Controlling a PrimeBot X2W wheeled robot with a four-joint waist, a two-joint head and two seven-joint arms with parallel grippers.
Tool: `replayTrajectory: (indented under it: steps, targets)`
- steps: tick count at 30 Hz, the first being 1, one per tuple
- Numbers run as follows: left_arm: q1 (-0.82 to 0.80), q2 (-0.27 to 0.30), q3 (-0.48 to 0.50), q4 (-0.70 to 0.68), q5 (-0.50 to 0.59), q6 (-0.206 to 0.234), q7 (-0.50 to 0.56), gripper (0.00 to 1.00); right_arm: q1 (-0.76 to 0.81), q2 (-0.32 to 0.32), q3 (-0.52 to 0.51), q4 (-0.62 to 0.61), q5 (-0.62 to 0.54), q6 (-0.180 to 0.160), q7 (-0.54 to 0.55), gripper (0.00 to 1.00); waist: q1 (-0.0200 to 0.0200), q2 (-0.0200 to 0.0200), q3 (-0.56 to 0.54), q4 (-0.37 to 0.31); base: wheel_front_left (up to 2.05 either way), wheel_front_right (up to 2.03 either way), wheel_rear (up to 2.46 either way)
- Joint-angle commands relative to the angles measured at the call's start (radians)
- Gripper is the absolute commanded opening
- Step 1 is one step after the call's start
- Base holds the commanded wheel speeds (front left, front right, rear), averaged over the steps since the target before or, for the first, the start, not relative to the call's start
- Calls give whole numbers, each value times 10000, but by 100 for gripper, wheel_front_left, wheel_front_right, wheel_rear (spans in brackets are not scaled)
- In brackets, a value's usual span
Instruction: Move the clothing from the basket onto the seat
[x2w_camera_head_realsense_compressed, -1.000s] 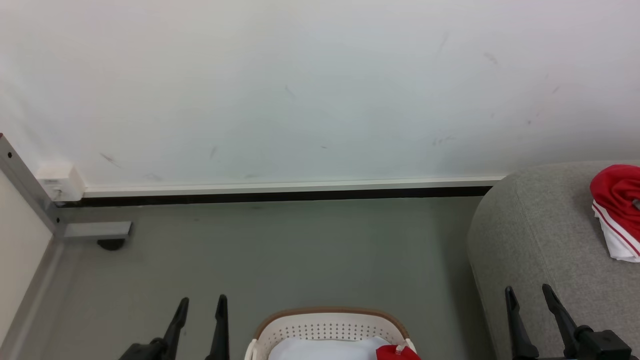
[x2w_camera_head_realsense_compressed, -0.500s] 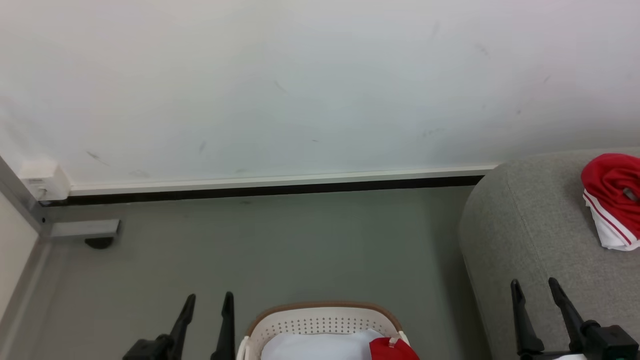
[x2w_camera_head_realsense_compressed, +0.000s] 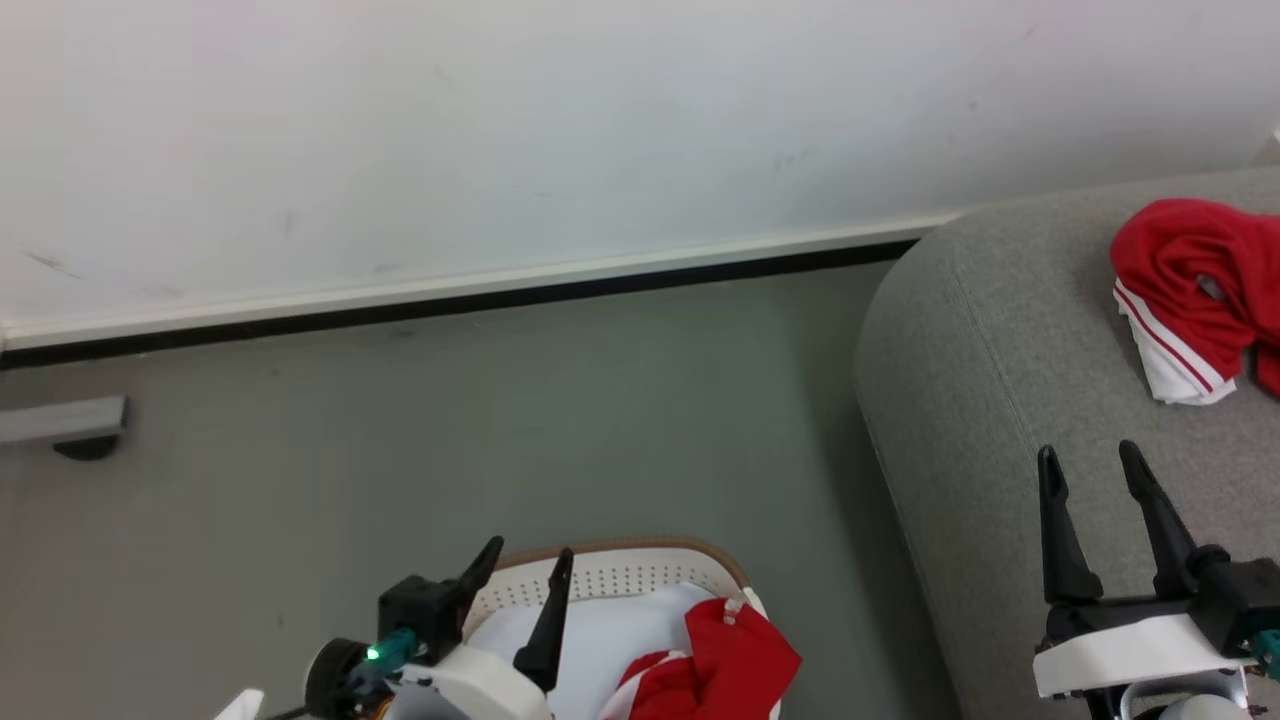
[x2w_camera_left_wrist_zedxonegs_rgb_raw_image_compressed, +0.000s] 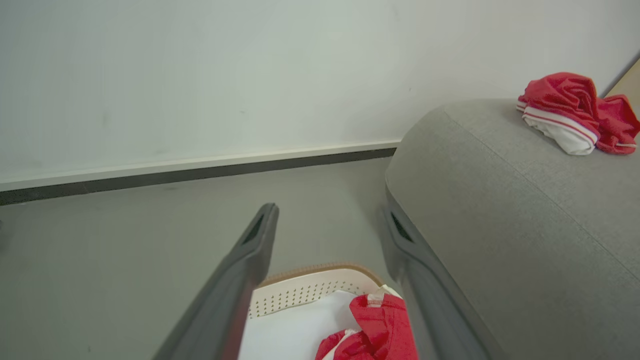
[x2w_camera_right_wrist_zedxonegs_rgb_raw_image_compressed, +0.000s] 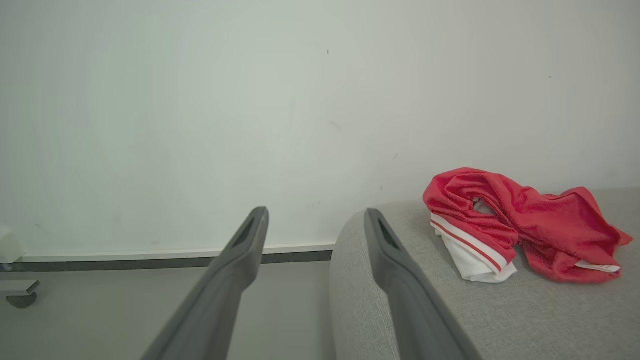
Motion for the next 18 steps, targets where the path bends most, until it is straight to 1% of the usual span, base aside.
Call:
replayTrajectory:
  steps: [1, 7, 13, 18]
  targets:
    - [-196, 133, -96, 177, 155, -57, 177, 100, -201, -23, -14, -99, 44, -25, -30, 100, -1, -1, 650, -505, 0, 0, 0]
    - [-1114, 260, -745, 1423, 501, -286, 1224, 100, -727, -17, -16, -412, 281, -25, -30, 100, -1, -1, 1803, -1006, 0, 0, 0]
    - [-2145, 336, -1407, 2832, 563, -541, 2120, 100, -1340, -15, 125, -769, 519, -26, -30, 100, -1, -1, 3139, -1382, 0, 0, 0]
    - [-3035, 519, -1996, 3962, 496, -668, 2559, 100, -1904, -17, 180, -1087, 748, -26, -30, 100, -1, -1, 4251, -1609, 0, 0, 0]
